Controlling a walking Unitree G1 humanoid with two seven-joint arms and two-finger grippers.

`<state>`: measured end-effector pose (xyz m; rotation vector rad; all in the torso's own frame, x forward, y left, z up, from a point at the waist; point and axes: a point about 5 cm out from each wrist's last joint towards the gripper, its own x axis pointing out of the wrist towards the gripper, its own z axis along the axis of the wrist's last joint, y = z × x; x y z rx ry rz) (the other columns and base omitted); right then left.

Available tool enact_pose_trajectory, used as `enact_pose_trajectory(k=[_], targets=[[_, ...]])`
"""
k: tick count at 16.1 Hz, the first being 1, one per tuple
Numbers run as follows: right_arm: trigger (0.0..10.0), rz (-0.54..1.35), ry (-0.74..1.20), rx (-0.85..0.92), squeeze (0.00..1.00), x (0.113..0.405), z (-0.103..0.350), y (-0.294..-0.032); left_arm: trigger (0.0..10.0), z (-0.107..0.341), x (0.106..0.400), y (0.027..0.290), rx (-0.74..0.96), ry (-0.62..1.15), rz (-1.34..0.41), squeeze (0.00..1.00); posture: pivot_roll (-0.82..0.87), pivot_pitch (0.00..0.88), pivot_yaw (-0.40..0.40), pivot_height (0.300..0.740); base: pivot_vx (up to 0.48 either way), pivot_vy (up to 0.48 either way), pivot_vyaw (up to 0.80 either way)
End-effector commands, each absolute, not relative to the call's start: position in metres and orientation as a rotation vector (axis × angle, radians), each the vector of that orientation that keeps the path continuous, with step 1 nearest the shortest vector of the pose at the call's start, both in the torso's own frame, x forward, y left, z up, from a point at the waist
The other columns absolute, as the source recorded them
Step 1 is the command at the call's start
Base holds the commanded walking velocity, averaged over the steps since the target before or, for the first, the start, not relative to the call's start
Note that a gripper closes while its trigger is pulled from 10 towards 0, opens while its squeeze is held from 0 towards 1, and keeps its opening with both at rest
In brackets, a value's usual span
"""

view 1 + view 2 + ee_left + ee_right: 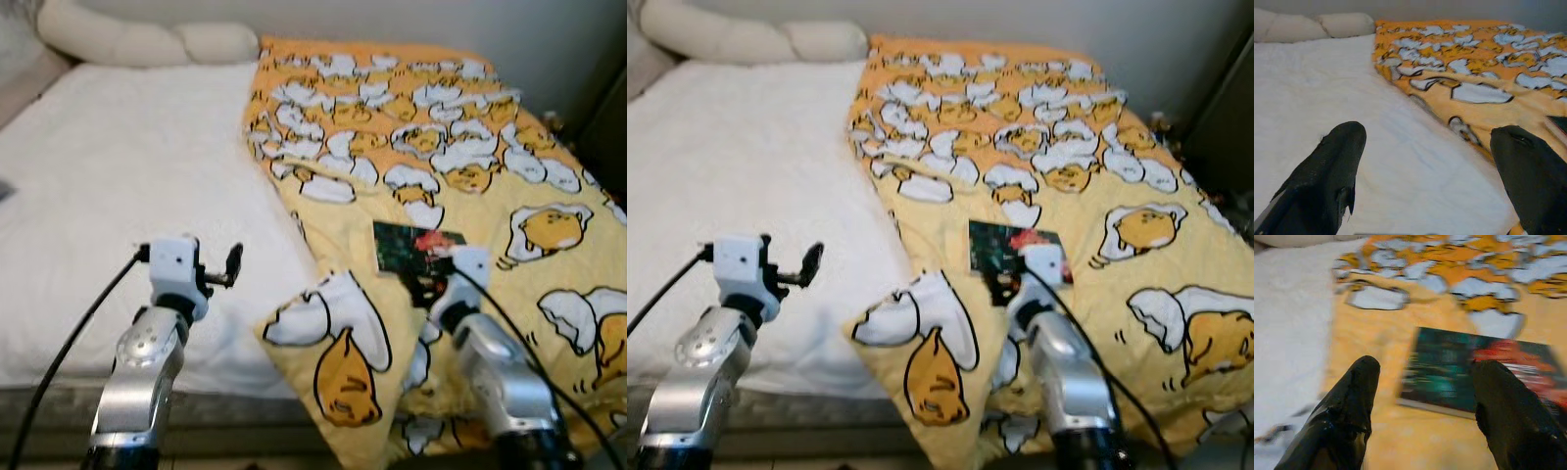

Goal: Clean up the room

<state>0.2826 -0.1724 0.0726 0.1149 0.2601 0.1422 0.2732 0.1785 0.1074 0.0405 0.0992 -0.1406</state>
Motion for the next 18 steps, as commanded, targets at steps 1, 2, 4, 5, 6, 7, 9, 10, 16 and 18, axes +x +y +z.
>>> enact_pose_trajectory(k=[1, 2, 4, 5, 6, 7, 9, 10, 16, 18], targets=[[10.0, 0.065, 0.308, 0.104, 0.00, 0.282, 0.067, -0.188, 10.0, 0.108, 0.275, 0.167, 0.033, 0.103, -0.188, 0.00, 0.05, 0.000, -0.004, 0.740, 0.341, 0.000, 0.00], [10.0, 0.048, 0.322, 0.103, 0.00, 0.282, 0.065, -0.190, 10.0, 0.108, 0.276, 0.166, 0.034, 0.103, -0.195, 0.00, 0.05, 0.000, -0.005, 0.740, 0.337, 0.000, 0.00], [10.0, -0.063, 0.381, 0.162, 0.46, 0.280, 0.058, -0.201, 10.0, 0.107, 0.276, 0.163, 0.019, 0.116, -0.233, 0.00, 0.04, 0.000, -0.007, 0.740, 0.165, 0.000, 0.00], [10.0, -0.134, 0.413, 0.230, 1.00, 0.277, 0.054, -0.209, 10.0, 0.106, 0.275, 0.162, 0.005, 0.128, -0.254, 0.00, 0.04, 0.000, -0.007, 0.740, 0.000, 0.000, 0.00], [10.0, -0.177, 0.444, 0.321, 1.00, 0.276, 0.050, -0.215, 10.0, 0.105, 0.274, 0.162, 0.009, 0.132, -0.269, 0.00, 0.03, 0.000, -0.001, 0.740, 0.000, 0.000, 0.00], [10.0, -0.193, 0.459, 0.368, 1.00, 0.277, 0.049, -0.217, 10.0, 0.106, 0.274, 0.162, 0.009, 0.133, -0.279, 0.00, 0.03, 0.000, -0.001, 0.740, 0.000, 0.000, 0.00], [10.0, -0.233, 0.480, 0.469, 1.00, 0.280, 0.047, -0.220, 10.0, 0.108, 0.275, 0.161, 0.016, 0.133, -0.319, 0.00, 0.03, 0.000, 0.007, 0.740, 0.000, 0.000, 0.00], [10.0, -0.258, 0.485, 0.547, 1.00, 0.284, 0.046, -0.223, 10.0, 0.109, 0.275, 0.160, 0.020, 0.141, -0.350, 0.00, 0.02, 0.000, 0.012, 0.740, 0.000, 0.000, 0.00], [10.0, -0.331, 0.510, 0.945, 1.00, 0.311, 0.040, -0.226, 10.0, 0.117, 0.273, 0.152, 0.063, 0.189, -0.562, 0.00, 0.05, 0.000, 0.031, 0.740, 0.000, 0.000, 0.00], [10.0, -0.341, 0.505, 1.024, 1.00, 0.317, 0.039, -0.222, 10.0, 0.121, 0.272, 0.149, 0.094, 0.204, -0.640, 0.00, 0.07, 0.000, 0.040, 0.740, 0.000, 0.000, 0.00]])
